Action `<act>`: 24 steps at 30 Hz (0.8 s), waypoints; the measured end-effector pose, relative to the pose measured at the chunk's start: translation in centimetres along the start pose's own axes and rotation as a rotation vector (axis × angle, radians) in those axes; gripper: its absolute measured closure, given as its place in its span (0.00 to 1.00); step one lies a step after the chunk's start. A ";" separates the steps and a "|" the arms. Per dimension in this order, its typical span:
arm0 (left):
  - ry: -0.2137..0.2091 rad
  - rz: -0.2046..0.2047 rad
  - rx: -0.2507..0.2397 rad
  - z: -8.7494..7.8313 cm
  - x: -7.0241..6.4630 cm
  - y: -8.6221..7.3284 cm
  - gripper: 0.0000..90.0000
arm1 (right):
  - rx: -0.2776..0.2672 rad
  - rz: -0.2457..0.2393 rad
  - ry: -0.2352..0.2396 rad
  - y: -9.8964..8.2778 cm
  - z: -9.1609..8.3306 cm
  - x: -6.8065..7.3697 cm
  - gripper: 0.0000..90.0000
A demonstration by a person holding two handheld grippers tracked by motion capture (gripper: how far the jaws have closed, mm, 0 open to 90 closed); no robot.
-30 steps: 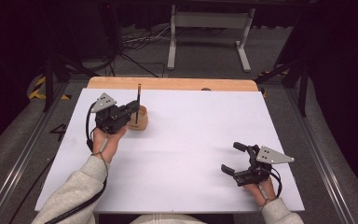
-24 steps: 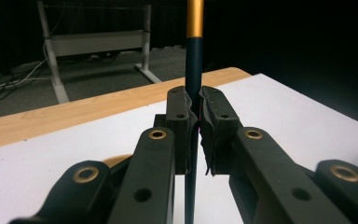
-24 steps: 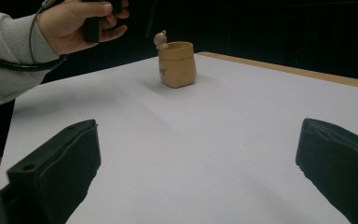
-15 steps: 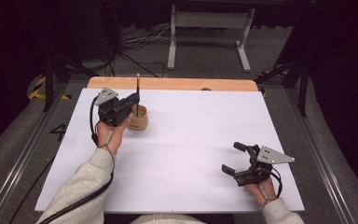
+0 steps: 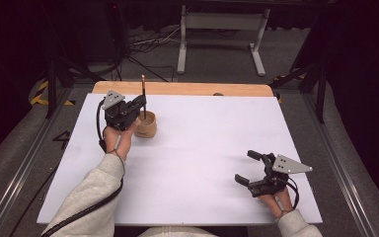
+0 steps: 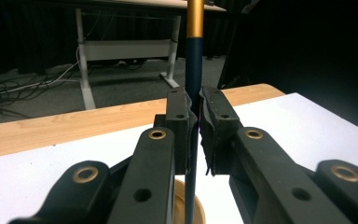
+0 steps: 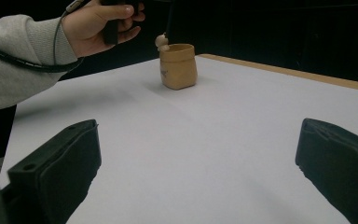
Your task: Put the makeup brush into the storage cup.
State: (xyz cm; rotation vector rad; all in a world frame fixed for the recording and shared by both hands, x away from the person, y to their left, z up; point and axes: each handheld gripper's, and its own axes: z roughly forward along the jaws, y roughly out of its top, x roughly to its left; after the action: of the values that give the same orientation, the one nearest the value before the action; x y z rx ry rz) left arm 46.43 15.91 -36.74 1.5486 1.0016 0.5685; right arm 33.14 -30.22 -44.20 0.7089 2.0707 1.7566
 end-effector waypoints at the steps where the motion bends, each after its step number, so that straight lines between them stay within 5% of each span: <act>1: 0.003 0.001 -0.002 0.1 0.0 0.0 0.91 | -0.001 0.000 0.000 0.0 0.0 0.0 0.00; 12: 0.031 -0.018 -0.014 0.9 0.3 -0.9 0.91 | -0.005 0.000 0.007 0.0 -0.1 0.0 0.01; 24: 0.064 0.026 0.020 1.3 0.5 -2.2 0.91 | -0.008 -0.001 0.014 0.1 -0.1 0.1 0.00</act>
State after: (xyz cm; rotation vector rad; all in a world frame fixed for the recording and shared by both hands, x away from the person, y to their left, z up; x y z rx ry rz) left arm 47.14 15.62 -39.23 1.5712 1.0397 0.6318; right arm 33.05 -30.22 -44.14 0.6957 2.0720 1.7733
